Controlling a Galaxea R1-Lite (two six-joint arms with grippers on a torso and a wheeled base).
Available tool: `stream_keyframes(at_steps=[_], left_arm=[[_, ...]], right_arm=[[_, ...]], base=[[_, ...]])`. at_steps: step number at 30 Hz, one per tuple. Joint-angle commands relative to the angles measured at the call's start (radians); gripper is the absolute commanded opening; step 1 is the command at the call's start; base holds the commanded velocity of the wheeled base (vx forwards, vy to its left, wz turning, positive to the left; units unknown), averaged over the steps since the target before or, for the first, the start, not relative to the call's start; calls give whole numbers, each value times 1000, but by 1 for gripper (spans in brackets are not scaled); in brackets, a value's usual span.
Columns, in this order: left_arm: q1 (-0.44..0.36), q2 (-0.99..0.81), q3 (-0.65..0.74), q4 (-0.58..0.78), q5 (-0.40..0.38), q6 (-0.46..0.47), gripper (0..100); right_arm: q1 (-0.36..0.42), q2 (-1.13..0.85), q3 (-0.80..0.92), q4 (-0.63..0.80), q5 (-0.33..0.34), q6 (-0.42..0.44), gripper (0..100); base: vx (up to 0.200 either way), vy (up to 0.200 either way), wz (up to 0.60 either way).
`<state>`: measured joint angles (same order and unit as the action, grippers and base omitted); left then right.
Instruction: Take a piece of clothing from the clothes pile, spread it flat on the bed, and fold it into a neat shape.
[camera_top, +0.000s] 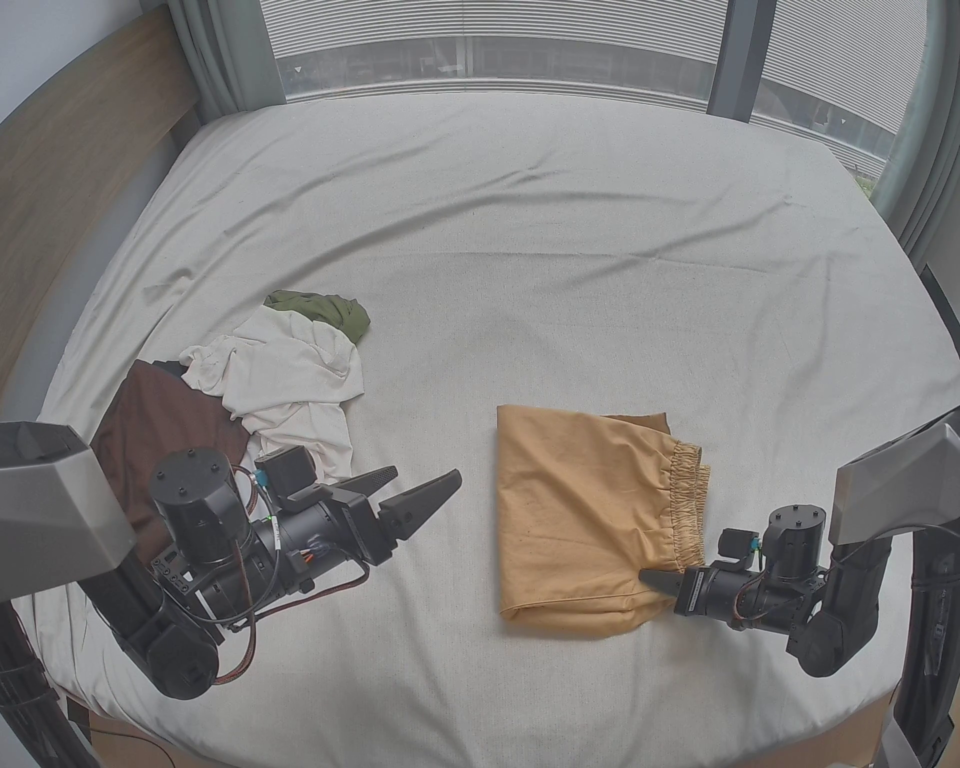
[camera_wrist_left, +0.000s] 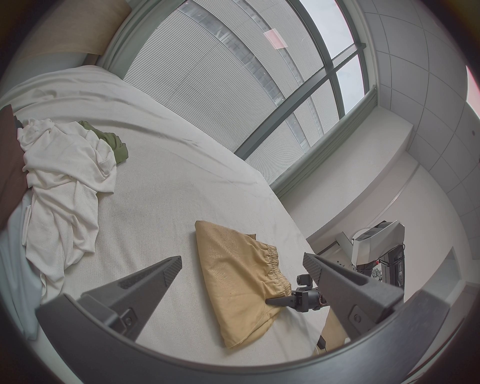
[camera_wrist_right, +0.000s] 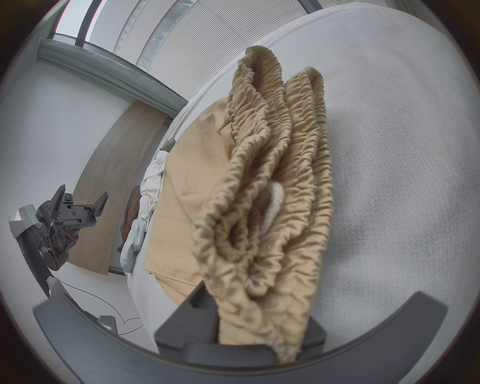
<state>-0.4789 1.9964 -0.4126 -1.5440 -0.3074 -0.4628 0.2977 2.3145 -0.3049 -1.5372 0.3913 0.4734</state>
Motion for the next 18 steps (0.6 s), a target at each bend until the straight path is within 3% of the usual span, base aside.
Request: stream_keyframes(at_steps=[1, 9, 18], left_arm=[[3, -4, -2, -1, 1, 0, 100], [34, -47, -11, -1, -4, -5, 100], [42, -44, -15, -1, -27, -5, 100]], right_arm=[[32, -38, 4, -6, 3, -1, 0], [140, -248, 1, -3, 3, 8, 0], [155, -299, -59, -3, 4, 8, 0]], base=[[0, 0, 0], [0, 0, 0], [0, 0, 0]])
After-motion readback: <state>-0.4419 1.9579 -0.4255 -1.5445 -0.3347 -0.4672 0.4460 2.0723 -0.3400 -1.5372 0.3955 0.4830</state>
